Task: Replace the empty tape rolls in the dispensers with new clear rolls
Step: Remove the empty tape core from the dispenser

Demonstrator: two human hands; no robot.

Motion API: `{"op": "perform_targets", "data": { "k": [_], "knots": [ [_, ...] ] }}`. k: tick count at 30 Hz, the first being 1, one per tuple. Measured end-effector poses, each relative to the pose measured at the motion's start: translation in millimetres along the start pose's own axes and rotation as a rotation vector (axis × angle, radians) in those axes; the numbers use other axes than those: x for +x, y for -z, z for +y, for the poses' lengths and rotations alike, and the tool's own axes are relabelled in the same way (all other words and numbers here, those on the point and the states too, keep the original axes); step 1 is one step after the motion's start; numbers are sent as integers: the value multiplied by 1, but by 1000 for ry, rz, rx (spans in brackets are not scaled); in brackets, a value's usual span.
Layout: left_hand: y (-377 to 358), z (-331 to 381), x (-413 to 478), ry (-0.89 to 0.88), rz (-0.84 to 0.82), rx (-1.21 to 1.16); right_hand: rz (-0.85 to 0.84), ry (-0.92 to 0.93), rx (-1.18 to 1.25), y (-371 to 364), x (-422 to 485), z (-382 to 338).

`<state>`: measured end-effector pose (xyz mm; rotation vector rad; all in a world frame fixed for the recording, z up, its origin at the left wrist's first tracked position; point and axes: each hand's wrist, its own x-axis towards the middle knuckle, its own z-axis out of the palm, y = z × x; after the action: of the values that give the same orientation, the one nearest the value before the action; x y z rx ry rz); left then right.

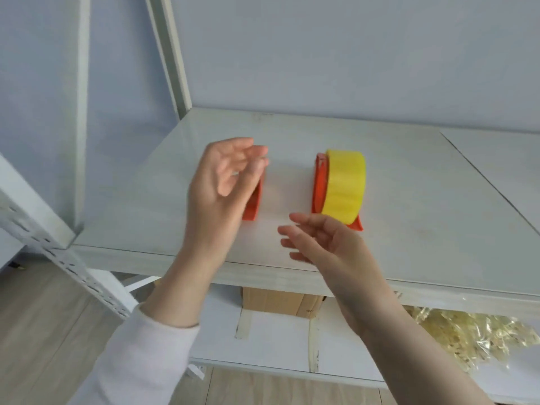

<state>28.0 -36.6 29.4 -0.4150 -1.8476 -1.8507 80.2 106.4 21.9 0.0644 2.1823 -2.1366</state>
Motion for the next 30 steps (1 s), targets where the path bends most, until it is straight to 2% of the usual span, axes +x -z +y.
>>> {"op": "perform_targets", "data": {
  "k": [3, 8, 10, 12, 15, 19, 22, 30],
  "knots": [
    [51, -9, 5, -22, -53, 104, 58, 165, -151, -31, 23, -6],
    [84, -52, 14, 253, -251, 317, 158, 200, -272, -83, 67, 0],
    [80, -62, 19, 342, -321, 259, 169, 178, -294, -96, 78, 4],
    [75, -68, 28, 346, -398, 107, 175, 191, -278, -105, 85, 6],
    [73, -80, 41, 313, -485, 55, 151, 209, -249, -111, 88, 6],
    [74, -89, 40, 263, -538, 108, 145, 225, -175, -107, 91, -2],
    [74, -95, 39, 184, -564, 252, 160, 208, -142, -106, 93, -18],
    [74, -99, 33, 212, -606, 469, 138, 93, 35, -102, 109, -66]
  ]
}}
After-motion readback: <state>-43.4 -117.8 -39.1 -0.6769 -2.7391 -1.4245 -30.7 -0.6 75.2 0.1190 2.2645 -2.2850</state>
